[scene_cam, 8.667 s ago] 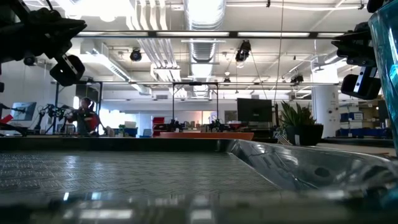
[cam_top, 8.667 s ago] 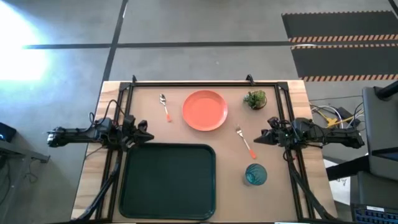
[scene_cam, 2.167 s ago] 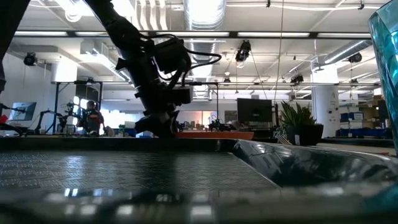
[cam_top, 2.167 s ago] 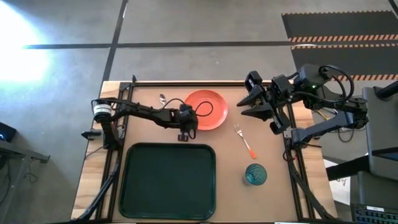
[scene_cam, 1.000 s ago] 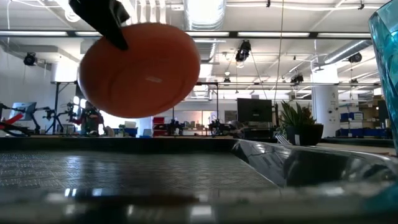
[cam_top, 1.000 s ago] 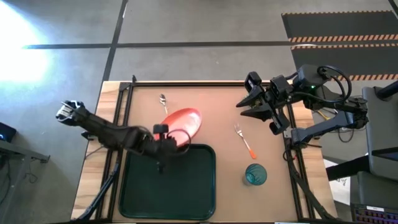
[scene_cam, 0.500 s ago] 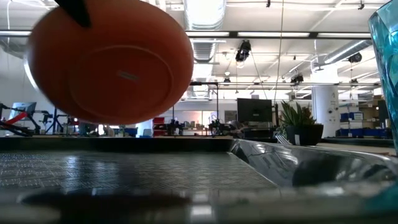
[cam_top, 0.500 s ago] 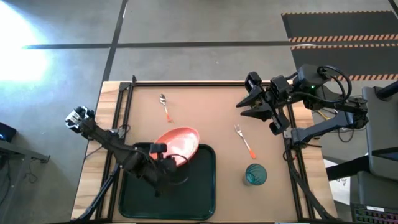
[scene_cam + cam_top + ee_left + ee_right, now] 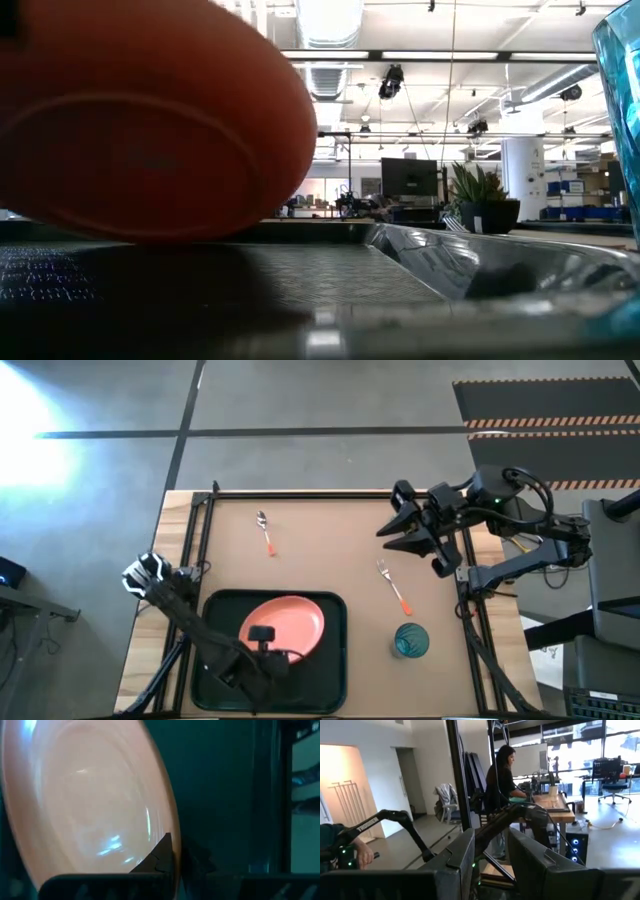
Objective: Pick and place plate/cup/fork/spoon on tray
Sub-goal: Put the light red plate on the dark tray
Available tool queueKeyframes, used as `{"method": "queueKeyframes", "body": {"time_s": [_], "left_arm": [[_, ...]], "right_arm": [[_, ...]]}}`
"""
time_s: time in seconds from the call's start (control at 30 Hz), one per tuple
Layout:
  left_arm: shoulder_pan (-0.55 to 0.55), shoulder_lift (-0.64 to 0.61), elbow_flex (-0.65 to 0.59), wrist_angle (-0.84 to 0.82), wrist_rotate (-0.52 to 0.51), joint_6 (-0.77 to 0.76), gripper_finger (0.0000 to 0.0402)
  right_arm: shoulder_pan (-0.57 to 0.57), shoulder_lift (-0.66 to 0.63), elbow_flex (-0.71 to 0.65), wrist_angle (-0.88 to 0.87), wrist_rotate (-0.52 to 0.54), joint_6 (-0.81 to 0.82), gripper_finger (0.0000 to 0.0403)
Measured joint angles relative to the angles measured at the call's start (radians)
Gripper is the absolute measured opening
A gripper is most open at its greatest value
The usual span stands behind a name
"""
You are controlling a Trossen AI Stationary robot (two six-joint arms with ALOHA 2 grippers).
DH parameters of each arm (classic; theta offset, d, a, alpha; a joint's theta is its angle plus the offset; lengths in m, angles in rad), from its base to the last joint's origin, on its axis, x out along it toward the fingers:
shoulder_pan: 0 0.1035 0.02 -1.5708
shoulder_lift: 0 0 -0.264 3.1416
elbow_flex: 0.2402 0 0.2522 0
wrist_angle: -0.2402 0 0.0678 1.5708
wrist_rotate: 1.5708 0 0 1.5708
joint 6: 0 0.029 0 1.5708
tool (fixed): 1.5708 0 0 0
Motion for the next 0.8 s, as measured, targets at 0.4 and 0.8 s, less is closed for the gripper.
{"method": "queueKeyframes", "body": {"time_s": [0.4, 0.8], "left_arm": [[-0.076, 0.090, 0.002, 0.232, 0.080, -0.199, 0.0000], [-0.090, 0.151, -0.022, 0.328, 0.108, -0.268, 0.0001]], "right_arm": [[0.000, 0.008, 0.000, 0.000, -0.001, -0.003, 0.0107], [0.000, 0.008, 0.000, -0.002, -0.002, -0.003, 0.0107]]}}
